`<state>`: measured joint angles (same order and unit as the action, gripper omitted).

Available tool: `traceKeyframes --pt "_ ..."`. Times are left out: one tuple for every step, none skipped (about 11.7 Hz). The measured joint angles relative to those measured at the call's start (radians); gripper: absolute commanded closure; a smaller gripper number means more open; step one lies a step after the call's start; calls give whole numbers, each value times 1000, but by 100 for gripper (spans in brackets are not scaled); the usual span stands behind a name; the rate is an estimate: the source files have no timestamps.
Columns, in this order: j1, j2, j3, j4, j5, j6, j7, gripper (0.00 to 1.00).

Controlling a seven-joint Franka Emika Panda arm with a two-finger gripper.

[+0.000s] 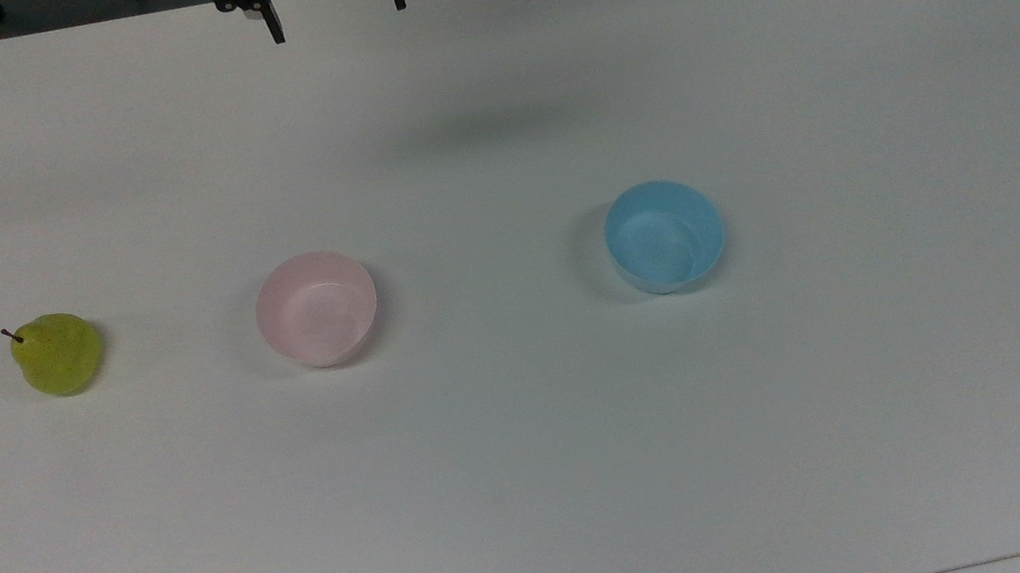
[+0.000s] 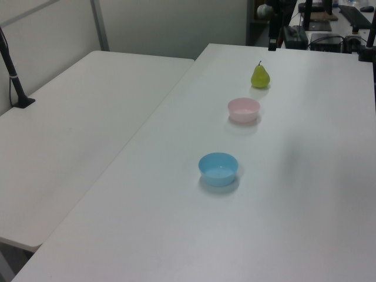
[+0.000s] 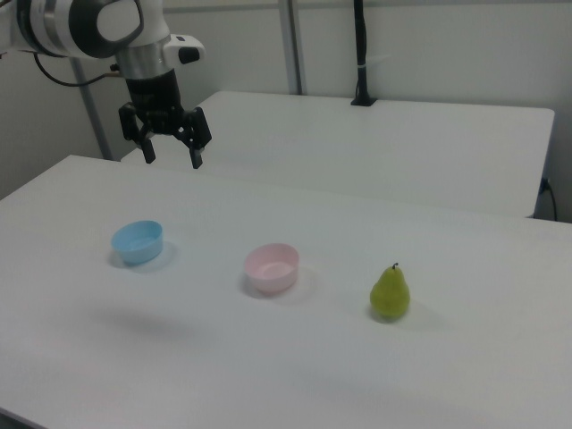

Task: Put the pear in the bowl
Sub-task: 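Move the open gripper over the green pear and lower it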

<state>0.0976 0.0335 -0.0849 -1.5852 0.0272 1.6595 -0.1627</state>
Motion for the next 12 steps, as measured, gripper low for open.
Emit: traceKeyframes --pt "0 0 0 0 0 0 0 0" --pt "0 0 0 0 0 0 0 0" --pt "0 0 0 0 0 0 0 0" --pt "0 0 0 0 0 0 0 0" --pt "0 0 0 0 0 0 0 0" --pt "0 0 0 0 0 0 0 0" --pt "0 0 0 0 0 0 0 0" --pt "0 0 0 0 0 0 -3 0" --pt "0 0 -1 0 0 0 -7 0" --pt "0 0 -4 0 0 0 -8 0" --pt "-2 0 -8 0 0 0 -19 0" --pt "-7 0 -10 0 0 0 -46 0"
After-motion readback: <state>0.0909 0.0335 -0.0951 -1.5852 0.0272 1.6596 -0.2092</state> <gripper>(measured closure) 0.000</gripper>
